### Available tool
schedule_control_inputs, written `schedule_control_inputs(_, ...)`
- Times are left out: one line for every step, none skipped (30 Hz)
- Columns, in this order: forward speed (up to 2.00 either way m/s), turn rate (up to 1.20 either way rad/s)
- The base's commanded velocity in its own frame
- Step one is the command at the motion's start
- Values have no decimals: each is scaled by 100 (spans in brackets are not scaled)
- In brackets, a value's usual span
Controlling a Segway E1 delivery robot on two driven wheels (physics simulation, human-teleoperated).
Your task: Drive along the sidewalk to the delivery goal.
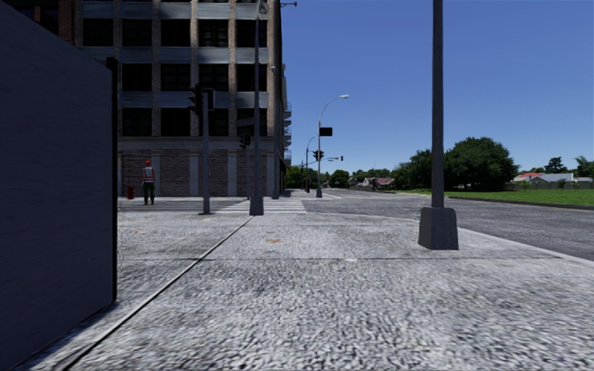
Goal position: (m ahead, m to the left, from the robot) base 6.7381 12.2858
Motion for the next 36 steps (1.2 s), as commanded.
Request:
schedule_control_inputs(200,0)
schedule_control_inputs(200,0)
schedule_control_inputs(200,0)
schedule_control_inputs(200,0)
schedule_control_inputs(200,0)
schedule_control_inputs(200,0)
schedule_control_inputs(200,0)
schedule_control_inputs(200,0)
schedule_control_inputs(200,0)
schedule_control_inputs(200,0)
schedule_control_inputs(200,0)
schedule_control_inputs(200,0)
schedule_control_inputs(200,0)
schedule_control_inputs(200,0)
schedule_control_inputs(200,0)
schedule_control_inputs(200,0)
schedule_control_inputs(200,0)
schedule_control_inputs(200,0)
schedule_control_inputs(200,0)
schedule_control_inputs(200,0)
schedule_control_inputs(200,0)
schedule_control_inputs(200,0)
schedule_control_inputs(200,0)
schedule_control_inputs(200,0)
schedule_control_inputs(200,0)
schedule_control_inputs(200,0)
schedule_control_inputs(200,0)
schedule_control_inputs(200,0)
schedule_control_inputs(200,0)
schedule_control_inputs(200,0)
schedule_control_inputs(200,0)
schedule_control_inputs(200,0)
schedule_control_inputs(200,0)
schedule_control_inputs(200,0)
schedule_control_inputs(200,0)
schedule_control_inputs(200,18)
